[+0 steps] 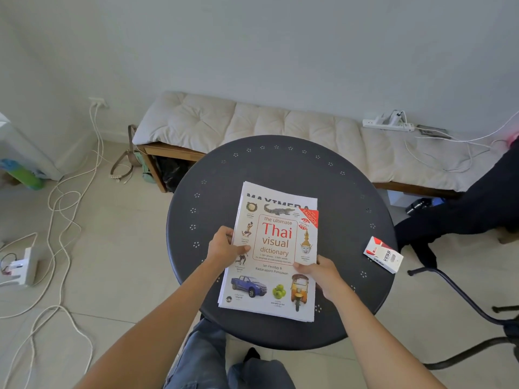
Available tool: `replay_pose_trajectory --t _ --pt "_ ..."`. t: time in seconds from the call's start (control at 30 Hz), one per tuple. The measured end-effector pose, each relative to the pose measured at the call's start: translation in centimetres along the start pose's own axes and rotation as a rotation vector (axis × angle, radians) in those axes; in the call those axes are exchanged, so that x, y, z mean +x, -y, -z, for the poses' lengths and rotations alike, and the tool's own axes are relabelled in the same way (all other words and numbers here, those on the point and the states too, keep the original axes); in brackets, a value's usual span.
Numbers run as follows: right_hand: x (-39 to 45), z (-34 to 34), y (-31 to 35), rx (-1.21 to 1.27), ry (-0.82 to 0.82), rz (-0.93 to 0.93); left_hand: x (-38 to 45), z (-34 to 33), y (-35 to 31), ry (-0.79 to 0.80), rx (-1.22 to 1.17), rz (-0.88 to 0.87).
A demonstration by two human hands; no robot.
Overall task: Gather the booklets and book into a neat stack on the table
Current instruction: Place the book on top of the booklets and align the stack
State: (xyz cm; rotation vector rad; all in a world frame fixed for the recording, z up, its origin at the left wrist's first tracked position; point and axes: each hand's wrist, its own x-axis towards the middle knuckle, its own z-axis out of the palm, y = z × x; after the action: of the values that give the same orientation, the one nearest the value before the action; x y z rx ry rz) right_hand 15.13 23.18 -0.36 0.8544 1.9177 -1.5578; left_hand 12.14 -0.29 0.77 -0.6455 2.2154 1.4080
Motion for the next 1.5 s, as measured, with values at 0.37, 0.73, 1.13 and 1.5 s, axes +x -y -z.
replay_pose_trajectory --t 0.37,0.73,1.13,1.5 --pt "-2.6 -1.0 6.5 -0.241 -0.225 0.476 -0.5 2.4 -5.4 -0.203 -0.057 -0.314" --pt "-2.8 -2.8 7.0 -0.212 -0.316 0.514 -1.1 3.3 -4.8 -0.247 -0.072 -0.392" --pt "-1.7 -2.7 6.6 -0.268 -0.277 0.486 -0.7 2.8 -4.6 -0.194 -0.057 -0.339" --pt "-0.1 -2.8 4.7 -0.349 -0.227 0.446 0.2 2.0 -4.3 -0.164 -0.003 -0.290"
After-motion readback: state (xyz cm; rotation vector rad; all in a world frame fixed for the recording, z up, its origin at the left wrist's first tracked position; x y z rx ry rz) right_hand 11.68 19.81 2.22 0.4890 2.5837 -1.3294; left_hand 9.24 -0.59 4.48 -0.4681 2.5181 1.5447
